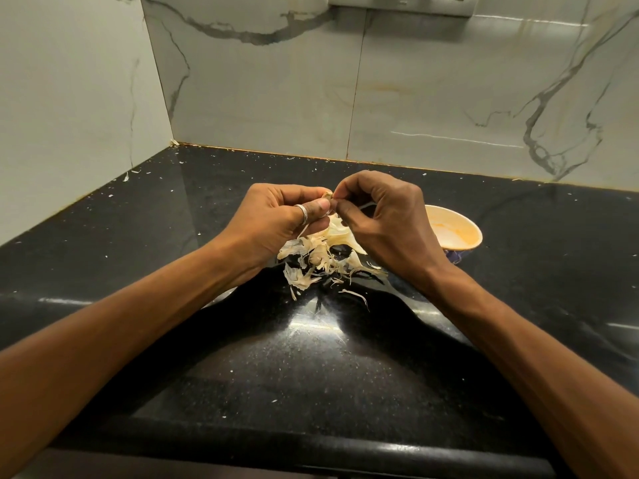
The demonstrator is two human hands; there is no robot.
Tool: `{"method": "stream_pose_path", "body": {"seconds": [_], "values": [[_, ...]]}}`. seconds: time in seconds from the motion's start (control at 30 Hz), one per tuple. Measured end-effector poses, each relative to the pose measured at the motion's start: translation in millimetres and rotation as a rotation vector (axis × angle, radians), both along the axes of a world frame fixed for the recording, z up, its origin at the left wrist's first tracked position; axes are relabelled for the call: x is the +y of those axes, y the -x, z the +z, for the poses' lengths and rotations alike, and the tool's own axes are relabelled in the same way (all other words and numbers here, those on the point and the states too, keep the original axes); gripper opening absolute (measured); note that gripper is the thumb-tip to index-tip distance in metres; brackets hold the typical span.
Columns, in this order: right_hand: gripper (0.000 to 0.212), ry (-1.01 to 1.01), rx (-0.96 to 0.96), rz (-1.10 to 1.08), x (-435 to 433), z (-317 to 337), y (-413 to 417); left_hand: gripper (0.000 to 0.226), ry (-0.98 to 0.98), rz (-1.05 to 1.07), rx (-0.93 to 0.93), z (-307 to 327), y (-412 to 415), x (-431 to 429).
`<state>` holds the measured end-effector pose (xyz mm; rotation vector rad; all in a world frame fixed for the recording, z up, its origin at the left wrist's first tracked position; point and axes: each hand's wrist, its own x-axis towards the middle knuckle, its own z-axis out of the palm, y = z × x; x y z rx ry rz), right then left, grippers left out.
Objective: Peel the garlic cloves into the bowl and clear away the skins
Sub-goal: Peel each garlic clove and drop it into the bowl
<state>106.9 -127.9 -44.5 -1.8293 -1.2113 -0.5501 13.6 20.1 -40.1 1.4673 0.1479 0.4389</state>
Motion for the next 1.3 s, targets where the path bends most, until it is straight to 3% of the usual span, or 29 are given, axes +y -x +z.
{"method": "stream_pose_path", "body": {"seconds": [0.23, 0.63, 0.83, 1.3], "values": [[0.008, 0.028, -0.062, -0.018, 3.3, -2.7, 1.4, 0.016, -0.015, -0.009, -0.002, -1.8, -1.0, -0.5], [0.021, 0.053, -0.007, -0.003, 3.2, -0.5, 0.3, 0.02, -0.008, -0.032, 0.003, 0.9, 0.1, -1.2], [0.01, 0.074, 0.012, 0.023, 3.6, -2.3, -0.3, 0.016, 0.068, -0.034, -0.005, 2.7, 0.1, -0.2], [0.01, 0.097, 0.044, 0.101, 4.8, -3.2, 8.4, 0.019, 0.147, -0.014, -0.052, 3.8, -1.7, 4.8]]}}
